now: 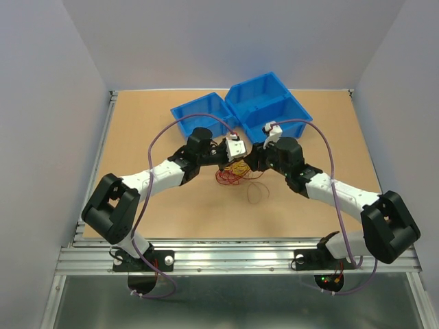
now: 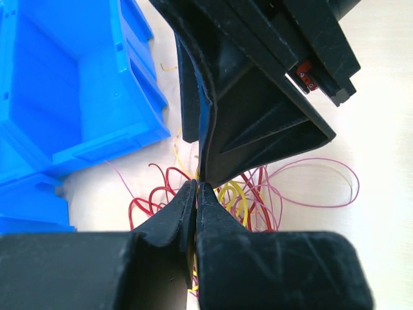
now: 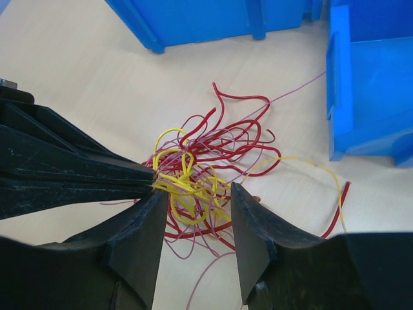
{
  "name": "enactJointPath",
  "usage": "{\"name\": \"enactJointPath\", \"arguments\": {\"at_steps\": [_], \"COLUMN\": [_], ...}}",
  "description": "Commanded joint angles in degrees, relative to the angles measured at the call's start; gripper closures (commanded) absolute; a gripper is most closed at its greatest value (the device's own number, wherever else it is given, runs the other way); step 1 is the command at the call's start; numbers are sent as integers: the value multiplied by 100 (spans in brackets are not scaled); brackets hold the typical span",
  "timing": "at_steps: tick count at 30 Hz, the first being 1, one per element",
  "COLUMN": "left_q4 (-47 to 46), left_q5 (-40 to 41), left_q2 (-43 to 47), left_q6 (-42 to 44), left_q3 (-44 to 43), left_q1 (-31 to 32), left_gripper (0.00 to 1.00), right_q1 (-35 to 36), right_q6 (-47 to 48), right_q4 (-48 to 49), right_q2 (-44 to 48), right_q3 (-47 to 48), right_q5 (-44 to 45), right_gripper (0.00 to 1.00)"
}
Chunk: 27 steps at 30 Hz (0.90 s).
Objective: Untangle the cables
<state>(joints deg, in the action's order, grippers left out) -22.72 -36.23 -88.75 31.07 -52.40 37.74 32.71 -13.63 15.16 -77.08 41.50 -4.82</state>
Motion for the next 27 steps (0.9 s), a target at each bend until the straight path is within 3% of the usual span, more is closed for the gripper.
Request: {"name": "enactJointPath", "arguments": {"at_steps": [1, 5, 9, 14, 18, 27], "left_q4": [-13, 48, 84, 84, 127, 321], "left_q5": [-323, -359, -350, -385, -482, -552], "left_q2": [209, 192, 156, 42, -2, -20], "left_q6": [-13, -22, -40, -92, -154, -259], "left_q3": [-200, -235, -288, -341, -411, -587], "left_q1": [-12, -3, -21, -47, -117, -267], "left_gripper": [100, 100, 100, 100, 100, 100], "right_q1": [43, 60, 78, 87, 121, 148], "right_q6": [123, 159, 141, 167, 316, 633], "right_q4": [672, 945, 1173, 1525, 1560, 1666], "right_q2": [-44, -220, -273, -80, -114, -27], "right_q3": [-27, -54, -124, -326, -361, -546], "right_q5": [262, 218, 166, -116, -98, 323], "right_gripper": [52, 53, 65, 67, 38, 39]}}
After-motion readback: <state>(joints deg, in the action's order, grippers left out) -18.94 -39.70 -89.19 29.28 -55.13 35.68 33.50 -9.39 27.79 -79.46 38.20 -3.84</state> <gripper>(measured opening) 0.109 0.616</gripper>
